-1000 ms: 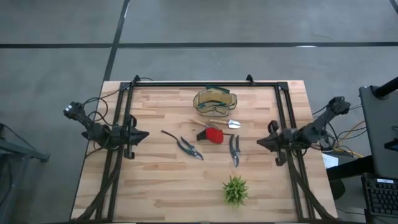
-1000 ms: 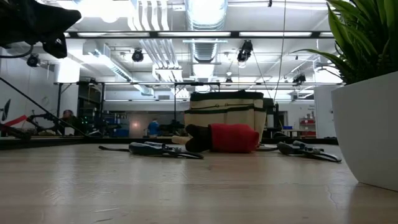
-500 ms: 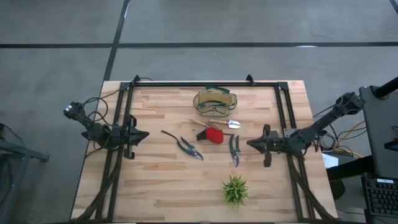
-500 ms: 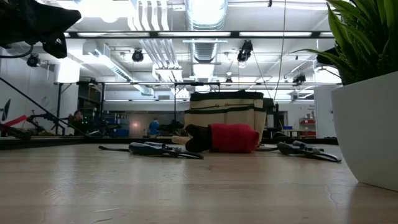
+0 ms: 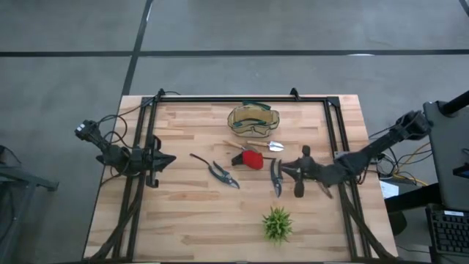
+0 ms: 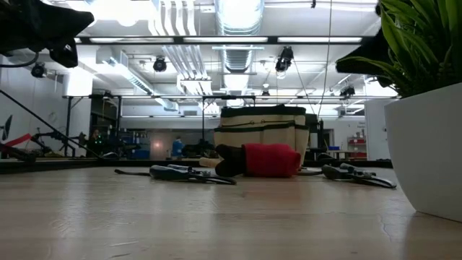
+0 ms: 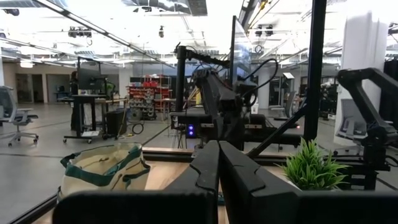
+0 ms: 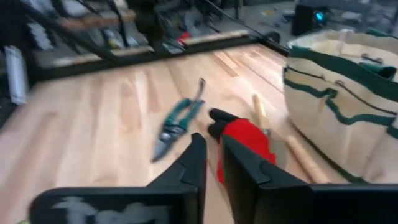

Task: Pick & Place Garden tools in Gardening bag
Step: Put the red gloves into the gardening bag

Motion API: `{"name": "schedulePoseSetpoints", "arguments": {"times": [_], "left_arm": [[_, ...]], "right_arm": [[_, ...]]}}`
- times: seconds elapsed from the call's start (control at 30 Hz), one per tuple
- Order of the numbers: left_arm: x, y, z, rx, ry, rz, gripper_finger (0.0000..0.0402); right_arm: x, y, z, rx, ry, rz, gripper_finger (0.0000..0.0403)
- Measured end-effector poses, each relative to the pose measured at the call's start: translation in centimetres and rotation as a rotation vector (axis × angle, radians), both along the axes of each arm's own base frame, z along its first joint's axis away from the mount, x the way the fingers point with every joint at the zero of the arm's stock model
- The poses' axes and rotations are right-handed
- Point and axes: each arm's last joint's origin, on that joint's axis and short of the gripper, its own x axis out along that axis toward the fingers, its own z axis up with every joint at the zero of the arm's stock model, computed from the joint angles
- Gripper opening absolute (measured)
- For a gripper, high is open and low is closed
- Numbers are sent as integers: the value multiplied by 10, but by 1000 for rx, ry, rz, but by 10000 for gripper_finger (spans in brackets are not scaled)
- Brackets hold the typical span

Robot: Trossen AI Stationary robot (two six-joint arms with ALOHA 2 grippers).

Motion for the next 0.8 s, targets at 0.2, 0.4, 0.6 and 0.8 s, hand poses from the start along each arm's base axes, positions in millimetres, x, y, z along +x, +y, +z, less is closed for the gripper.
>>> {"name": "schedulePoseSetpoints", "arguments": {"times": [0.2, 0.4, 0.6, 0.8], "left_arm": [[0, 0, 0, 0, 0, 1, 14], [0, 0, 0, 0, 0, 1, 14], [0, 0, 0, -1, 1, 5, 14], [0, 0, 0, -1, 1, 4, 14]], "right_arm": [[24, -3, 11, -27, 130, -24, 120], [46, -6, 16, -73, 196, -71, 178], [69, -10, 15, -119, 244, -102, 233], [91, -17, 9, -137, 304, -146, 286]]}}
